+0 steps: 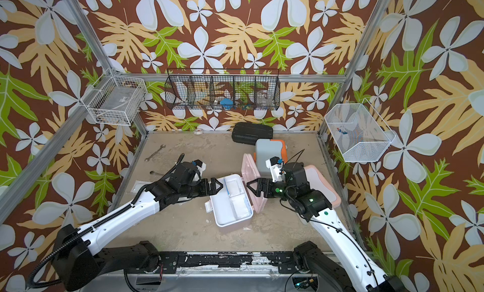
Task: Open first aid kits and take out gauze
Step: Adjust the first aid kit at the center of the board.
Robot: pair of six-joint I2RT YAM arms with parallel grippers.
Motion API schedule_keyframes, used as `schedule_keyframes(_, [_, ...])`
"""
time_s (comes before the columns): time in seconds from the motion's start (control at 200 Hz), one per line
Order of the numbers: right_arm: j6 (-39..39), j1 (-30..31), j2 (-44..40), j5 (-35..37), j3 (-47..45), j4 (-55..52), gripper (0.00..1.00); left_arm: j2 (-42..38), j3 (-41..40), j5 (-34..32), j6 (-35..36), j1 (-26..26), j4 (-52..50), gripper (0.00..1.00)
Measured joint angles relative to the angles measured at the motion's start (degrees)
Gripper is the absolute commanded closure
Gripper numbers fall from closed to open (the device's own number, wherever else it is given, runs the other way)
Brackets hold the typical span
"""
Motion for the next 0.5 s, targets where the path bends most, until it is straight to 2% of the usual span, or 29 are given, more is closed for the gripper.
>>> schedule_keyframes(0.225, [0.1,0.0,-0.1,-1.1,-0.3,0.3,0.07,5.1,2.0,3.2,0.0,0.4,2.6,0.00])
schedule_keyframes(0.5, [0.3,0.0,-1.9,-0.7,-1.4,0.2,0.06,13.0,9.0,6.3,0.8,4.9,6.3,0.00])
